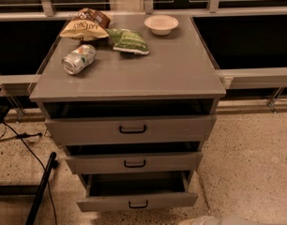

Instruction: Close bottom drawer

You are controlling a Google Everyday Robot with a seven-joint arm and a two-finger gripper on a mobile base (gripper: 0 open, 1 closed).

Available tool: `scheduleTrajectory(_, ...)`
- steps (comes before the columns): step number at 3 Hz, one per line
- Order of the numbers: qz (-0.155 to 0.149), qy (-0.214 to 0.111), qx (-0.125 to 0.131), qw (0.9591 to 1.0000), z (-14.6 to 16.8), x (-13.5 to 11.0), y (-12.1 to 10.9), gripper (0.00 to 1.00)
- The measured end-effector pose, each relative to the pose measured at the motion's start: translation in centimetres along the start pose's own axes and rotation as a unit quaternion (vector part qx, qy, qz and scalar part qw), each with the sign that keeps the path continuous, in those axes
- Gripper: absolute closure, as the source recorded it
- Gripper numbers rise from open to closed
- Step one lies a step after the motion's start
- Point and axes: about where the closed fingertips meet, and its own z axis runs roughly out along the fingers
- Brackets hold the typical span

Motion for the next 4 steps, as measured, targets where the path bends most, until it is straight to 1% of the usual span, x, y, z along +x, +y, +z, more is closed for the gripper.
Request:
scheduleTrajectory(1, -0.072, -0.009, -0.002, 0.9973, 1.4, -0.1, -1.7, 1.00)
scheduleTrajectory(2, -0.141, -0.007, -0.017, 0.9898, 2.9, -0.7, -3.7, 1.00)
scheduleTrajectory(3, -0.152, -0.007, -0.020, 0.9882, 3.1, -1.3, -4.1, 1.00)
scheduleTrajectory(4, -0.172, -0.005, -0.009, 0.9851, 3.7, -1.0, -4.1, 1.00)
